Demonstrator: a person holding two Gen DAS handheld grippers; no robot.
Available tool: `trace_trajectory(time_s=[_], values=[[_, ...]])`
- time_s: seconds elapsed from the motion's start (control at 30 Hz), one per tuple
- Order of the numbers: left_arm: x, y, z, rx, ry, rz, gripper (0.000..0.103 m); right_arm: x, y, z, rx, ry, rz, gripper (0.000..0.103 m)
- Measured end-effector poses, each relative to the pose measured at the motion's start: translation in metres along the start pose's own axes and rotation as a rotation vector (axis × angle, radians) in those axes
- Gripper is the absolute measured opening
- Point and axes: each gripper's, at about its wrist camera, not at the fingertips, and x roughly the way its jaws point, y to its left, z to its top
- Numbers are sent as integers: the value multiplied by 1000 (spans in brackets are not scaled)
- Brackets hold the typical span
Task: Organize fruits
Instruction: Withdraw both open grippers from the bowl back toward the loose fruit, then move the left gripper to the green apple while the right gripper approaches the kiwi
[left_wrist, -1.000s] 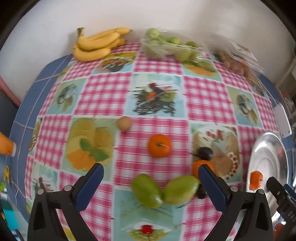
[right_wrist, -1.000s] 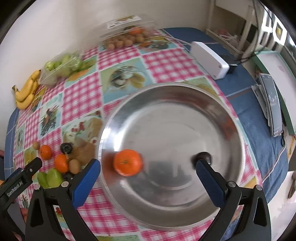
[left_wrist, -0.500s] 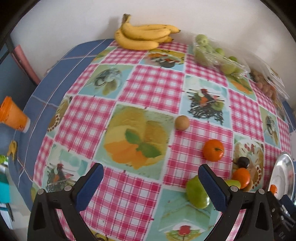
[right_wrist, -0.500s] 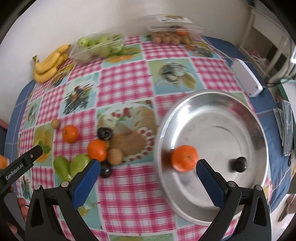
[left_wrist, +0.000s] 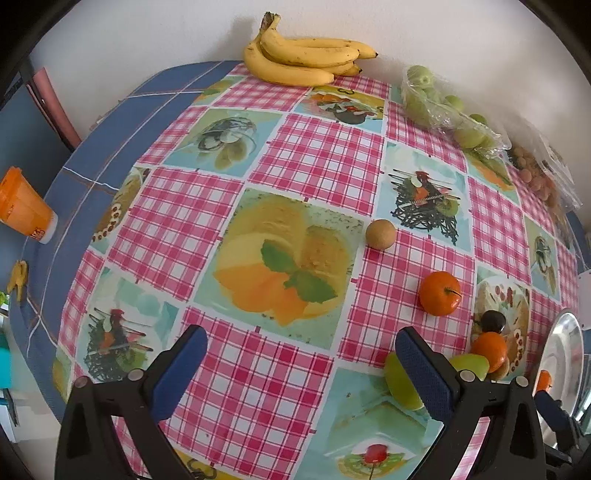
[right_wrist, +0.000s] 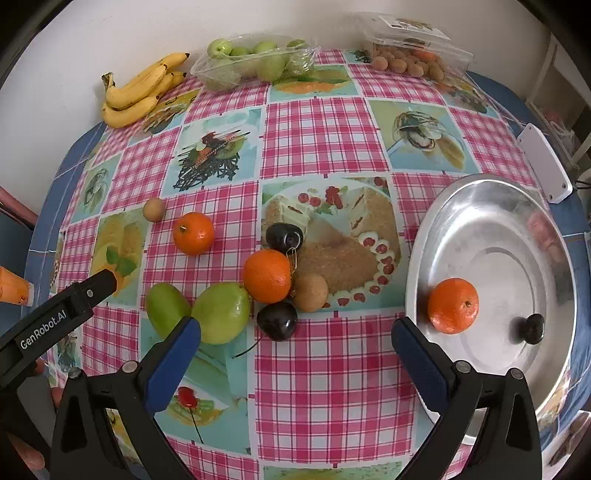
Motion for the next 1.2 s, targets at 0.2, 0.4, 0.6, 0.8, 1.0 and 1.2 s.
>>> trace_trajectory(time_s=[0.2,0.4,0.6,0.8,1.0,1.2], values=[[4,-3,0,-9,21,-45,103,10,-5,1,30,22,4,103],[9,-2,1,-55,33,-122,103,13,-2,2,35,22,37,103],[14,-12,0,-47,58,-161,103,14,-1,2,51,10,56,103],[21,-18,-4,-52,100,-187,102,15,-4,4,62,-8,38,103],[21,-23,-6,-62,110,-234,92,12,-20,7,112,-29,22,80],[23,-31,-10,-53,130,-277,79,16,-24,9,117,-18,50,57]])
